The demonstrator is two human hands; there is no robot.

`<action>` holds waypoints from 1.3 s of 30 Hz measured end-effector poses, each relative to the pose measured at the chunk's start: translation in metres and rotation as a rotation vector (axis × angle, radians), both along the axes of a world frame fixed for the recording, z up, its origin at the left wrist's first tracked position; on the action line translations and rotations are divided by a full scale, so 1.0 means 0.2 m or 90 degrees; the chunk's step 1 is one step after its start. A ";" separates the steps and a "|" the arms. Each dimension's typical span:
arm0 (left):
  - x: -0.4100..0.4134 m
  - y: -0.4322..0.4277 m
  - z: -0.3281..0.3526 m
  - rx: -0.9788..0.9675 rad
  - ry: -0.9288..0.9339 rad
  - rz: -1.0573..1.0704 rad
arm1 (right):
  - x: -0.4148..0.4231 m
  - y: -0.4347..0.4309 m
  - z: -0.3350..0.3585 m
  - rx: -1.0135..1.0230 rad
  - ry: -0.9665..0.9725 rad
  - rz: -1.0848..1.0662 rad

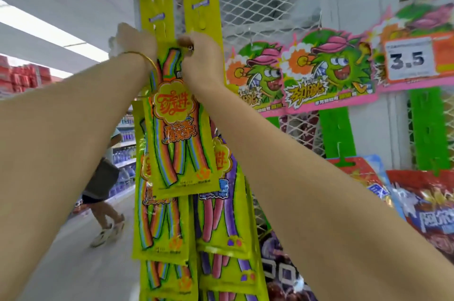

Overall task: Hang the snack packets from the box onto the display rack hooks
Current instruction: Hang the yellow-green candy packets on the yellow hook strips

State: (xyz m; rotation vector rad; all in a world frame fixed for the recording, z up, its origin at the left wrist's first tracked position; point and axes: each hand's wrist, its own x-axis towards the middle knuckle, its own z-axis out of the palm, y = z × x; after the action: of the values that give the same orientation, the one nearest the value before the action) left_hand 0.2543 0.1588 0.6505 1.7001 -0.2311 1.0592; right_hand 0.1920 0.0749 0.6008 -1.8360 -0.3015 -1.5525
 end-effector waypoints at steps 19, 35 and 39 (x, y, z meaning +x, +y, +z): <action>0.09 0.08 -0.05 -0.078 -0.046 -0.178 | 0.09 0.09 -0.02 -0.037 0.024 -0.105; 0.04 0.08 -0.05 -0.041 -0.039 -0.212 | 0.08 0.10 -0.02 -0.059 0.058 -0.156; 0.04 0.07 -0.05 -0.050 -0.032 -0.215 | 0.08 0.10 0.00 -0.061 0.055 -0.166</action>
State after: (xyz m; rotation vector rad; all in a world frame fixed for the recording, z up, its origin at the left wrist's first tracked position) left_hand 0.2624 0.1738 0.6408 1.5011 -0.4850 0.8482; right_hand 0.2086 0.0948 0.6011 -2.0786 -0.0995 -1.6490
